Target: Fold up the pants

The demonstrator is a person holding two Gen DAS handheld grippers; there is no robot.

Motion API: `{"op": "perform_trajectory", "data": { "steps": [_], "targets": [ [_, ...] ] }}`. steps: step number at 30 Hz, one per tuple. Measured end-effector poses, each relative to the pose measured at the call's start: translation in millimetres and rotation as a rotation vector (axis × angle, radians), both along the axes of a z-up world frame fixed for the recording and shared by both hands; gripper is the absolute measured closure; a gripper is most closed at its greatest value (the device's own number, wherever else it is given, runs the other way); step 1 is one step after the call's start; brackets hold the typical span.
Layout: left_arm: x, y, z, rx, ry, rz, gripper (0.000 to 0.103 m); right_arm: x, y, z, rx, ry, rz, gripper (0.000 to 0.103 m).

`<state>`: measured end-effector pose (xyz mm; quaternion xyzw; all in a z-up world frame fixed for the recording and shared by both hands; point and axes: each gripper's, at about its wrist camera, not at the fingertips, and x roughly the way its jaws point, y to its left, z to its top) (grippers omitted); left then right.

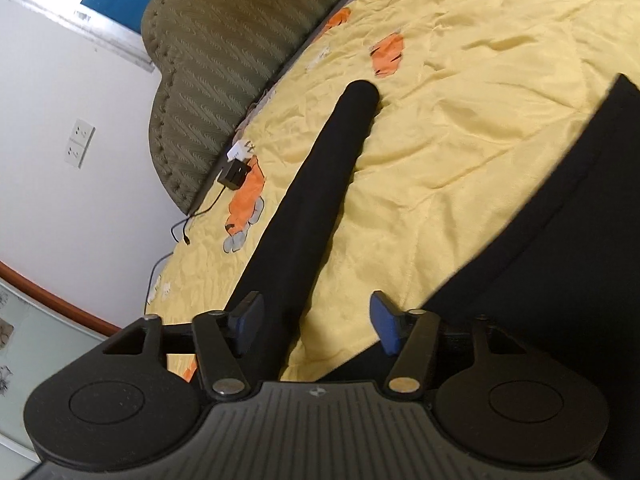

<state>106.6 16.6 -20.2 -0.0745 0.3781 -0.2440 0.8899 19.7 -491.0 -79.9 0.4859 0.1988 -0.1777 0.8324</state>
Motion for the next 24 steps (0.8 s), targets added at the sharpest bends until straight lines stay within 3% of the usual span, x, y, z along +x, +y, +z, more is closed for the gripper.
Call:
{"op": "perform_trajectory", "data": {
  "steps": [3, 4, 10, 16, 20, 22, 24],
  "targets": [
    [-1.6, -2.6, -4.8, 0.019, -0.012, -0.010, 0.041, 12.8, 3.2, 5.0, -0.021, 0.012, 0.019, 0.024],
    [-2.9, -3.9, -4.5, 0.029, -0.021, -0.017, 0.040, 18.0, 4.1, 6.8, -0.018, 0.012, 0.024, 0.023],
    [-5.1, -9.0, -6.0, 0.061, -0.035, -0.032, 0.037, 50.1, -5.0, -1.8, 0.158, -0.098, 0.102, 0.023],
    [-8.0, -19.0, 17.1, 0.087, -0.073, -0.067, 0.038, 32.1, -26.9, 4.3, 0.192, -0.312, 0.001, 0.022],
    [-0.9, -43.5, 35.5, 0.123, -0.129, -0.117, 0.032, 37.7, -21.0, 1.7, 0.116, -0.206, 0.089, 0.019],
    [5.1, -58.2, 38.6, 0.132, -0.134, -0.153, 0.032, 34.8, -21.7, 2.7, 0.125, -0.267, 0.101, 0.019],
    [8.1, -77.0, 41.1, 0.148, -0.149, -0.192, 0.032, 22.3, -30.3, 11.1, 0.119, -0.379, 0.024, 0.018]
  ]
}}
